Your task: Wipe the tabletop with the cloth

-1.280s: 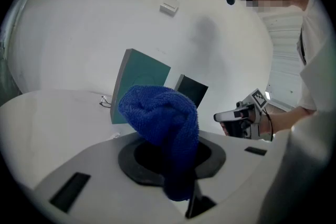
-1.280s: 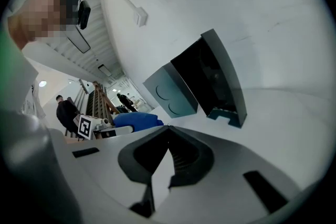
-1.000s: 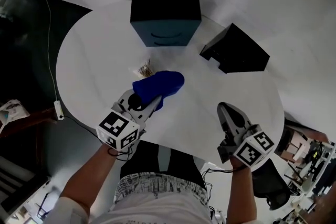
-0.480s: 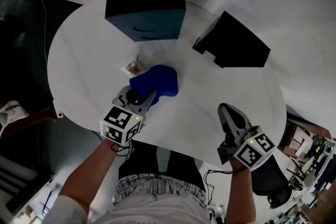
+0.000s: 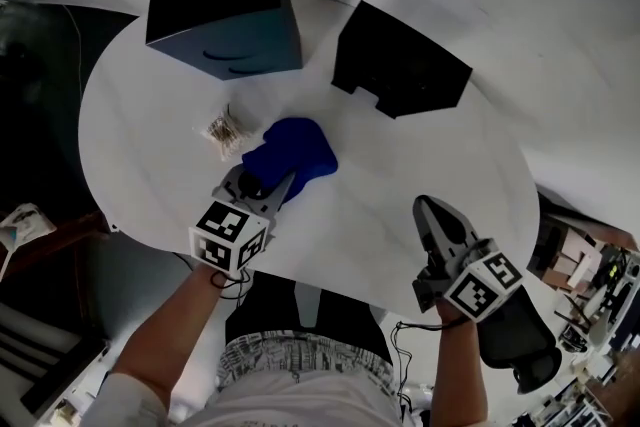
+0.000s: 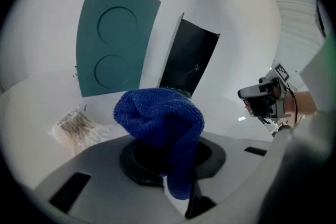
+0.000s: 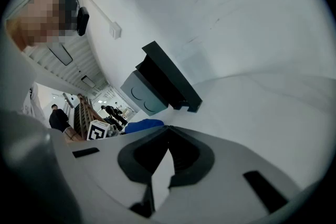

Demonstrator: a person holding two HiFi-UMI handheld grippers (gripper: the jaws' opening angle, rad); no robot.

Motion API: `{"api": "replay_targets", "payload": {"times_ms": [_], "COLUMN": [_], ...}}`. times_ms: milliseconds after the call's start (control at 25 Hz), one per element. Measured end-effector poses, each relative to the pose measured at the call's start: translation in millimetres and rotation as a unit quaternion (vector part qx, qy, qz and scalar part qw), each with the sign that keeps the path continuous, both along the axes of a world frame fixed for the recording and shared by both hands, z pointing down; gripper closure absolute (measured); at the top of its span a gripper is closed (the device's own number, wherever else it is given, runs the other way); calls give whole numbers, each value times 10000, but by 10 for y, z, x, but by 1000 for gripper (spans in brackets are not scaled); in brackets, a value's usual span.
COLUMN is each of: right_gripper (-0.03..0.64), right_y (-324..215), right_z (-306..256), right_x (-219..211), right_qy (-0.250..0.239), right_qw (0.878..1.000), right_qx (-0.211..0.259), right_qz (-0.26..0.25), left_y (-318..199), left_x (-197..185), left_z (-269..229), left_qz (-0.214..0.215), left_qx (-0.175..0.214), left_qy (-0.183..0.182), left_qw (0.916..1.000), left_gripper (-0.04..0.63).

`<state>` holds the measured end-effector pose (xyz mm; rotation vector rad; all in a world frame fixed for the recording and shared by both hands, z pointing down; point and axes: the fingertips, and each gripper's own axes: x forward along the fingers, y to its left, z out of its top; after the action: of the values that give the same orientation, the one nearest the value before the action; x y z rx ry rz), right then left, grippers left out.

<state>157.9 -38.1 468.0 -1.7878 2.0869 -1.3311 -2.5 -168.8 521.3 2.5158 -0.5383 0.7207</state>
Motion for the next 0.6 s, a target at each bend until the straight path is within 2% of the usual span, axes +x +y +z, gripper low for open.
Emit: {"api": "replay_targets", "payload": {"times_ms": [280,600], "right_gripper": [609,609], "right_y": [254,625], "right_z": [0,34], "right_x": [322,709], "right_qy": [-123,-225], "right_qw": [9992,9961], "right_qx": [68,102], "right_qz": [387,846], "left_y": [204,646], "left_x": [482,1144], "left_z": [12,20], "left_qz": [349,977], "left_qx": [-35,-112], "left_qy": [33,75], "left_qw": [9994,9951], "left_gripper": [503,503]}}
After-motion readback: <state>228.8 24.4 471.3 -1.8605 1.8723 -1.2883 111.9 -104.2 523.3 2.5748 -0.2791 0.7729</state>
